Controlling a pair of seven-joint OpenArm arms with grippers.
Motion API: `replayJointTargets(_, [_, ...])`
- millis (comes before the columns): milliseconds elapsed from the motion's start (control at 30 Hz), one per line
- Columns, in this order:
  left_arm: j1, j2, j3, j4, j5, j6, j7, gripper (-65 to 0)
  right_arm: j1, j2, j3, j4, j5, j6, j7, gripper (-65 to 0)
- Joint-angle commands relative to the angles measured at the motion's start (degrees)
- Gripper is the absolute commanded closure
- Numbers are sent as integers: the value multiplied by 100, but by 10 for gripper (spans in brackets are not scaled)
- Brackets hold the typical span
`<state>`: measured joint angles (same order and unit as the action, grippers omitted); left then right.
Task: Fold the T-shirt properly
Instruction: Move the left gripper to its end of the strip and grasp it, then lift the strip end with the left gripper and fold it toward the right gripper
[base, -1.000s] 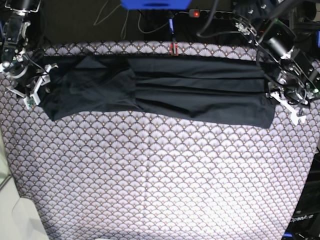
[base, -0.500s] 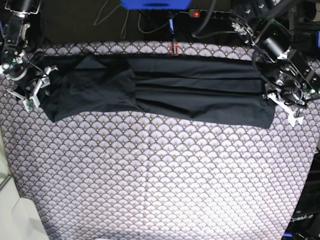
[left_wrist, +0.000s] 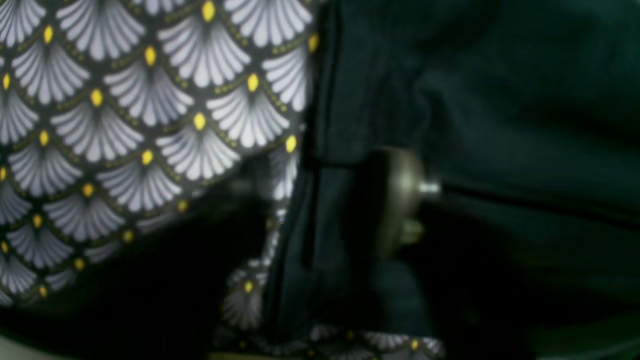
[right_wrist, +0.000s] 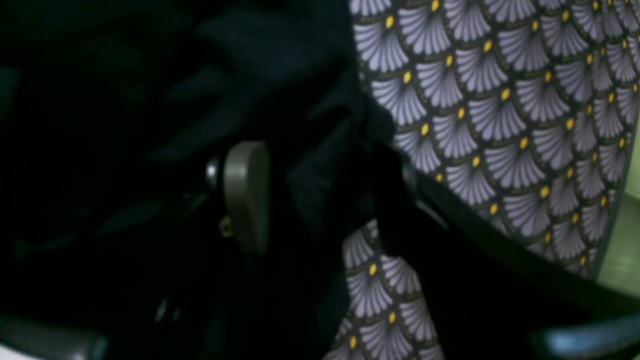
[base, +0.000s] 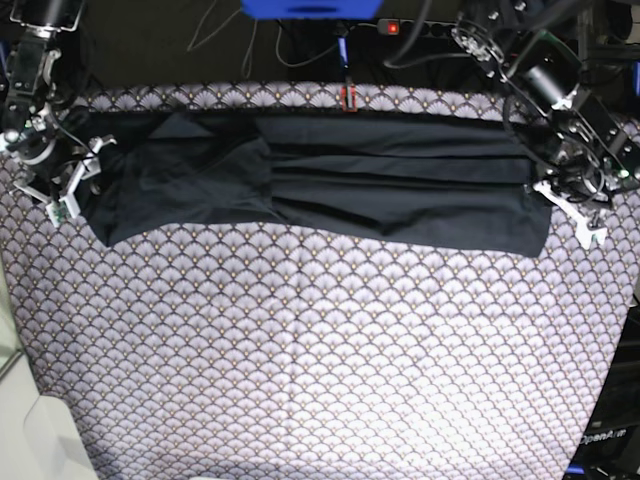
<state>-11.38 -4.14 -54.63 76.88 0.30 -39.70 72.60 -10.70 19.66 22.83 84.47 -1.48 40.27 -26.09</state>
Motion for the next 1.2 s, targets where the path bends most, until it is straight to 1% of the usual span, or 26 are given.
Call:
replayJointTargets(0, [26,49,26,-44,36,-30,296,-165,46,96,34,85,46,-27,108,-333])
replayJointTargets(67, [26,49,26,-44,54,-30,296,-77,46,96,34,85,46,-27,108,-333])
replayJointTargets(100, [26,49,26,-44,54,-30,296,-51,46,96,34,85,46,-27,108,-333])
replayJointTargets(133, [26,49,26,-44,54,-30,296,-39,46,96,34,85,46,-27,99,-333])
replayJointTargets(267, [26,58,43,17,54,-30,305,-36,46,96,34,85,46,-27,90,-333])
replayJointTargets(433, [26,58,404,35,10,-30,305,-35,46,96,34,85,46,-27,81,-333])
replayJointTargets(500, [26,76,562,220,10,-30,305,-35,46,96,34,85,46,-27,81,-333])
replayJointTargets(633, [113,401,817,905,63,-30,314,-35,37,96,34,85,38,-27,81,-333])
replayJointTargets(800, [324,647,1292,1661,63,-30,578,-35,37,96,34,85,38,-27,72,-333])
replayJointTargets(900, [377,805,1371,2127,80,-30,595,-34,28,96,34,85,38,-27,72,-333])
replayJointTargets(1167, [500,1201,1898,2954,907,-30,578,-34,37,96,34,85,38,-27,72,-333])
